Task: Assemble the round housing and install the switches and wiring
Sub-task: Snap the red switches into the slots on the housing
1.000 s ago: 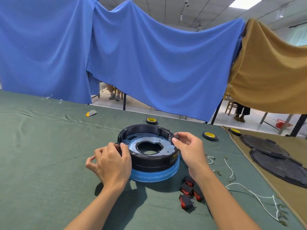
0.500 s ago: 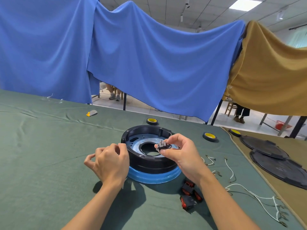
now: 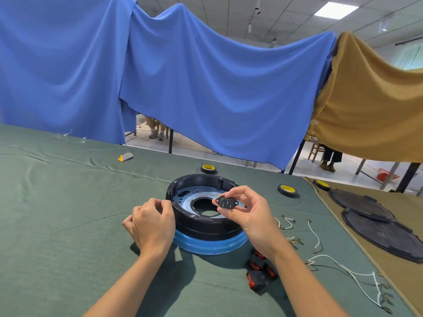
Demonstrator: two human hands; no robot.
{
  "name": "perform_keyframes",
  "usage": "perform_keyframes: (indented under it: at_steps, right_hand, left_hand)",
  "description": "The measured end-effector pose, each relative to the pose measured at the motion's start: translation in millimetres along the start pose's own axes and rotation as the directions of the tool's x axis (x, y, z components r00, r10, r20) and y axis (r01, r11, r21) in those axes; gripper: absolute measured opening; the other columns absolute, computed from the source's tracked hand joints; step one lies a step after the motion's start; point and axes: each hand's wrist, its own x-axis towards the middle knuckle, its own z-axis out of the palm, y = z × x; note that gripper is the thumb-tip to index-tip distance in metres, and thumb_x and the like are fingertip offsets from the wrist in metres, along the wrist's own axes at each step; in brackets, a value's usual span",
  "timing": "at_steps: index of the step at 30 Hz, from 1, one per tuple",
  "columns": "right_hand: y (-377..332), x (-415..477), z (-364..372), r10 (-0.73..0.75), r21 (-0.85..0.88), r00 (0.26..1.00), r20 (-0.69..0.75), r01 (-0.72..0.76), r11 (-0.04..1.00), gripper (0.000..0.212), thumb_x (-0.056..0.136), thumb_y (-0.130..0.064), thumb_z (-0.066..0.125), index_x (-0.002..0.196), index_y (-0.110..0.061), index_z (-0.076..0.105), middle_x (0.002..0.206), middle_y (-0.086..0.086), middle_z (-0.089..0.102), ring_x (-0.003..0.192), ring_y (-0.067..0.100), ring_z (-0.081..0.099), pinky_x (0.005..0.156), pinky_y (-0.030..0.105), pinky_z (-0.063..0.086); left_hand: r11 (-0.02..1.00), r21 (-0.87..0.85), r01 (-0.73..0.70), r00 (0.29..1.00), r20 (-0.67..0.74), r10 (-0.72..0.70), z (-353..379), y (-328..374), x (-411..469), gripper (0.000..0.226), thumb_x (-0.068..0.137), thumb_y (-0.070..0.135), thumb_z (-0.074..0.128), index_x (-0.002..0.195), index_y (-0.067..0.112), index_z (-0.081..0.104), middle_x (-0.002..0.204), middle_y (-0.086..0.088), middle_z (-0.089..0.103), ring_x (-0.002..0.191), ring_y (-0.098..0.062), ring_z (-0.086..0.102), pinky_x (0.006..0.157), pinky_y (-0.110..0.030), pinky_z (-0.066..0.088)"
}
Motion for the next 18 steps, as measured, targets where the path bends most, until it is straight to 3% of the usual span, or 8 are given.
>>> perform_keyframes:
  at_steps: [6, 9, 14, 18]
  right_hand:
    - [0.4, -2.2, -0.3, -0.002, 0.092, 0.998, -0.059, 0.008, 0.996, 0.029, 0.078, 0.007, 0.074, 0.096, -0.014, 0.063, 0.097, 0.005, 0.073, 0.088, 0.022, 0.074, 0.074, 0.023, 0.057]
    - [-0.4, -3.2, -9.2, -0.013, 0.149, 0.983, -0.183, 0.041, 0.988, 0.026, 0.077, 0.006, 0.076, 0.096, -0.009, 0.065, 0.098, 0.011, 0.070, 0.084, 0.026, 0.074, 0.070, 0.025, 0.058]
    - [3.0, 0.3, -35.6, 0.168, 0.362, 0.915, -0.368, -0.025, 0.932, 0.015, 0.086, 0.001, 0.067, 0.098, 0.000, 0.057, 0.091, 0.019, 0.069, 0.074, 0.032, 0.073, 0.062, 0.031, 0.059]
    - [16.9, 2.4, -61.1, 0.273, 0.219, 0.859, -0.433, -0.193, 0.956, 0.012, 0.090, -0.016, 0.067, 0.093, -0.005, 0.063, 0.076, 0.011, 0.073, 0.062, 0.020, 0.070, 0.052, 0.027, 0.055]
  left_hand:
    - [1.000, 0.000, -0.026, 1.000, -0.004, 0.026, -0.3, -1.4, -0.8, 0.021, 0.091, 0.022, 0.054, 0.070, 0.019, 0.058, 0.071, 0.004, 0.053, 0.085, -0.016, 0.042, 0.095, -0.039, 0.025]
    - [0.999, 0.007, -0.054, 0.999, -0.005, 0.054, 0.2, -0.9, -1.8, 0.020, 0.090, 0.021, 0.055, 0.070, 0.021, 0.058, 0.071, 0.008, 0.051, 0.087, -0.015, 0.041, 0.096, -0.039, 0.025]
    - [0.994, 0.016, -0.104, 0.995, 0.004, 0.104, 1.1, 0.4, -3.5, 0.019, 0.090, 0.018, 0.057, 0.072, 0.020, 0.057, 0.069, 0.013, 0.048, 0.089, -0.018, 0.044, 0.095, -0.039, 0.025]
    - [0.966, 0.060, -0.253, 0.967, -0.027, 0.254, 0.4, -0.7, -8.0, 0.013, 0.090, 0.020, 0.057, 0.082, 0.013, 0.065, 0.084, -0.001, 0.066, 0.098, -0.027, 0.052, 0.090, -0.039, 0.026]
